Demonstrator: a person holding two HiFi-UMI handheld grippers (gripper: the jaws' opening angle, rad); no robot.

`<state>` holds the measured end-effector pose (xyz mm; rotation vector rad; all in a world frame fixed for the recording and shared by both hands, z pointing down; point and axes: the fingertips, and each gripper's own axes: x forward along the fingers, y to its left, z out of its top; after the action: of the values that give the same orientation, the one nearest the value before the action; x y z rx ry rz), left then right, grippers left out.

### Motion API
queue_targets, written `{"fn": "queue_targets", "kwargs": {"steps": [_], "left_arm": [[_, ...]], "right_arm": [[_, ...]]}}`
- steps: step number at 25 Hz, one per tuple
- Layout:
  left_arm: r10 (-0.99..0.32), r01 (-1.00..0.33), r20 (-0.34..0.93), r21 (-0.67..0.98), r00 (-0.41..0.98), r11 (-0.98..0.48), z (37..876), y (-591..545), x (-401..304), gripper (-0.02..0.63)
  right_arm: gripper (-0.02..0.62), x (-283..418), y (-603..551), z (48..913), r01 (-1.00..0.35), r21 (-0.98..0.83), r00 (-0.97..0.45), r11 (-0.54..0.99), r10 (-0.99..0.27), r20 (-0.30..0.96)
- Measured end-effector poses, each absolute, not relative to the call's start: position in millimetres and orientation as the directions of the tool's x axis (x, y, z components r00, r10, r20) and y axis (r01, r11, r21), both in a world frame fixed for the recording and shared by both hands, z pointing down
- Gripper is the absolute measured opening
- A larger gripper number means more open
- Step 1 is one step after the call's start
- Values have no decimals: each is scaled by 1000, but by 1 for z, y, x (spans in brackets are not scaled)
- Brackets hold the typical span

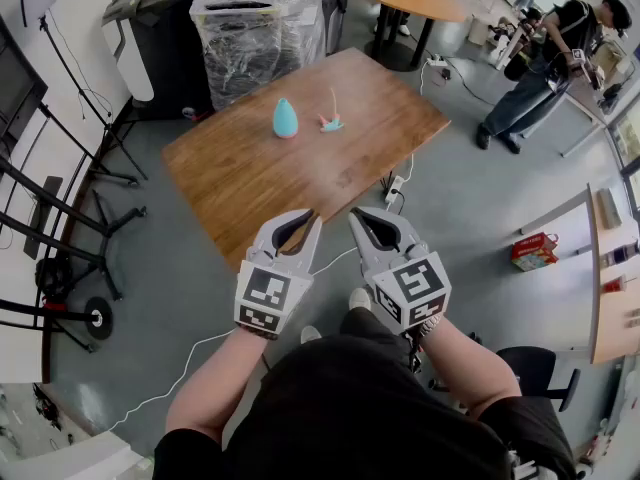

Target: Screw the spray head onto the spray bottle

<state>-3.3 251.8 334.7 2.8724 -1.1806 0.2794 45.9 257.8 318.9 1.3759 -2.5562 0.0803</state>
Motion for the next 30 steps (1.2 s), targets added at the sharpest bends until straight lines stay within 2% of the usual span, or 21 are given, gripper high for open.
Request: {"fn": "queue_targets", "kwargs": {"steps": [10, 30], "left_arm": [[-682, -693, 237, -50, 692, -720, 365, 171, 6, 71], [-603, -703, 515, 0, 609, -711, 489, -28, 60, 158]], "right_arm": [[-7, 56, 177, 352, -813, 51, -545, 580, -789, 283], [-6, 120, -12, 435, -755, -62, -605, 652, -658, 448]]}}
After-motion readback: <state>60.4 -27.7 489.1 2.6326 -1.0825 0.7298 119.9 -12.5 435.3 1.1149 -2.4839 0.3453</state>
